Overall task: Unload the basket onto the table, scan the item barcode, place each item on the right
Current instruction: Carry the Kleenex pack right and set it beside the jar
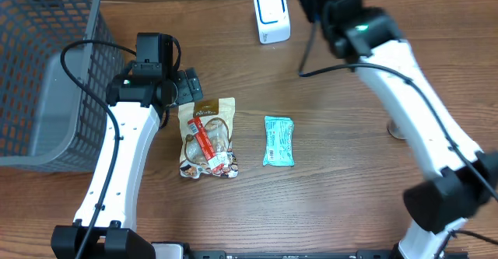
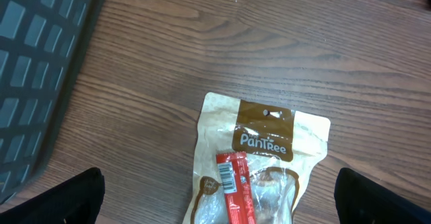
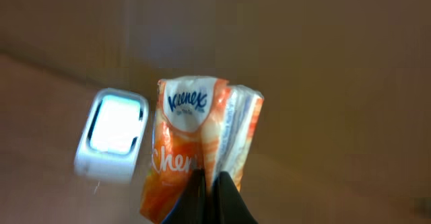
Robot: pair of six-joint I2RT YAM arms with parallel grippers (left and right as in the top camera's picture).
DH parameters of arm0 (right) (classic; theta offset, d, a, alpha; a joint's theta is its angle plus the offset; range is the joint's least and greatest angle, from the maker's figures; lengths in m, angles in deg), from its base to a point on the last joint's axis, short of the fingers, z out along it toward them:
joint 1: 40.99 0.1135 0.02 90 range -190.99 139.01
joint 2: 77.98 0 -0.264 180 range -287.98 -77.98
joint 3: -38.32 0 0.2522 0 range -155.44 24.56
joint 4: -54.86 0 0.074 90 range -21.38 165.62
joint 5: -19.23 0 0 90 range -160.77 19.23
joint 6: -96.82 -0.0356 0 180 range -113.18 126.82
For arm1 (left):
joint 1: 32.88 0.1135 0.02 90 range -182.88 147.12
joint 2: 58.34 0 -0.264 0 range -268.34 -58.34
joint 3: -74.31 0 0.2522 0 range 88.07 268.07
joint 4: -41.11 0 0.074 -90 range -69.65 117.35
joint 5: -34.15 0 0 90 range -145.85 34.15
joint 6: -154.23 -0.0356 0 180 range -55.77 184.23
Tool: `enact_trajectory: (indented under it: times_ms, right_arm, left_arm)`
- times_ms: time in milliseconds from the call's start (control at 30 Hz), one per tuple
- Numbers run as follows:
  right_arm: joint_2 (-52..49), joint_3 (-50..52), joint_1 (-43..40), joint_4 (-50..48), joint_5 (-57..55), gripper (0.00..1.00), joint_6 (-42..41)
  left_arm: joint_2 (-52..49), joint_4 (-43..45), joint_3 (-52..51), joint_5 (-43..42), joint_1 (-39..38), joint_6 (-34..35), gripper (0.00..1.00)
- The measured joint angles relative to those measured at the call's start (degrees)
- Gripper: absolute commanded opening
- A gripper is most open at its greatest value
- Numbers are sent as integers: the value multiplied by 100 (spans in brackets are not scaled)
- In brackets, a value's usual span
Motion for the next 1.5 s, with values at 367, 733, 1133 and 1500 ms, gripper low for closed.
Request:
enact_trajectory:
  times_ms: [367, 733, 1133, 1500]
  right_arm:
    - [-79, 748, -1054, 3674, 1775, 4, -1897]
    - [-129, 2909, -1425, 2225, 1681, 4, -2092]
    - [-129, 3510, -1449, 1517, 1421, 49, -1969]
    - [-129, 3512, -1447, 1255, 2369, 41, -2288]
  left_arm:
    - [0, 4, 0, 0, 0, 0, 100]
    - [0, 2, 0, 0, 0, 0, 100]
    - [0, 0, 0, 0, 0, -2, 100]
    - [0, 0, 0, 0, 0, -2, 100]
